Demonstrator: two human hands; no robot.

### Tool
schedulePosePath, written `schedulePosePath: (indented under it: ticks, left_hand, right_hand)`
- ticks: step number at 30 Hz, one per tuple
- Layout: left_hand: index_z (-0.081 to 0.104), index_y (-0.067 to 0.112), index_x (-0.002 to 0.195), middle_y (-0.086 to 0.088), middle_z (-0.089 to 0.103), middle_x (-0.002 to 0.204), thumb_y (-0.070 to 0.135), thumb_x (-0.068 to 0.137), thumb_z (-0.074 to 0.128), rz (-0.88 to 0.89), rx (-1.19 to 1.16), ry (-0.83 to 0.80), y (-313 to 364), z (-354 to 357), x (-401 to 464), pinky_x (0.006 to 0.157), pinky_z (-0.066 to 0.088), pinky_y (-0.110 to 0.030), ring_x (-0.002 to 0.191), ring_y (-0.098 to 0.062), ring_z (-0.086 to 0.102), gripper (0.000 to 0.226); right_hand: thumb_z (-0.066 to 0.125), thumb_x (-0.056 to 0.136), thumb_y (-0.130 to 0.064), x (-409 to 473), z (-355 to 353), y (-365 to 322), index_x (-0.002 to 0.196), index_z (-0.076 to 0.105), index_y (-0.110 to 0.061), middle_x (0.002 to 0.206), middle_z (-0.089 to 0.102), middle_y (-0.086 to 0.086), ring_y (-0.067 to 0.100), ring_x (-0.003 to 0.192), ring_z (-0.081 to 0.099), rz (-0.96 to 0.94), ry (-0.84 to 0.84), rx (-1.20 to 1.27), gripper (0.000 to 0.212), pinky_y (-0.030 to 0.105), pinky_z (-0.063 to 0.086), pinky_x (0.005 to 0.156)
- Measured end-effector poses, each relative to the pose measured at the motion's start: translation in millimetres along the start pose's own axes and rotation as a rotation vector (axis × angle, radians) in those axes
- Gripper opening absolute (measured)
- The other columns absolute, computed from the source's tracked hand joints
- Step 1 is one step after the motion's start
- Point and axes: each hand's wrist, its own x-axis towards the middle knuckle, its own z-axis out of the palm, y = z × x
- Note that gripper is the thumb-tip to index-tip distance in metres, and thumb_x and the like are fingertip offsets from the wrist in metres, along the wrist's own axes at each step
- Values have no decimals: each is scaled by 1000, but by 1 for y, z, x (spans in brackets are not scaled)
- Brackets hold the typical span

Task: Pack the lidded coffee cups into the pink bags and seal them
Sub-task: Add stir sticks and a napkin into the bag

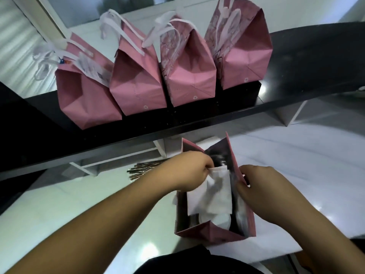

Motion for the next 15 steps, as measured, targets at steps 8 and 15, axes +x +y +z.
schedulePosePath:
  ticks: [8, 15]
  left_hand:
    - [72, 15, 123, -8, 72, 116, 10, 96, 55, -71, 242, -199, 15, 32, 50, 88, 59, -42, 102, -31, 68, 32]
    - [71, 31, 98, 7, 71, 98, 28, 91, 53, 1, 78, 348, -14, -3, 31, 80, 57, -38, 91, -21, 66, 20]
  right_hand:
    - [51, 99, -40, -5, 1, -4, 84, 58, -20, 74, 65, -3, 19, 70, 61, -28, 28, -10, 26, 39, 53, 63]
    - [52, 97, -58, -12, 2, -7, 89, 61, -22, 83, 70, -3, 17, 76, 64, 18, 16, 37, 38, 40, 57, 71]
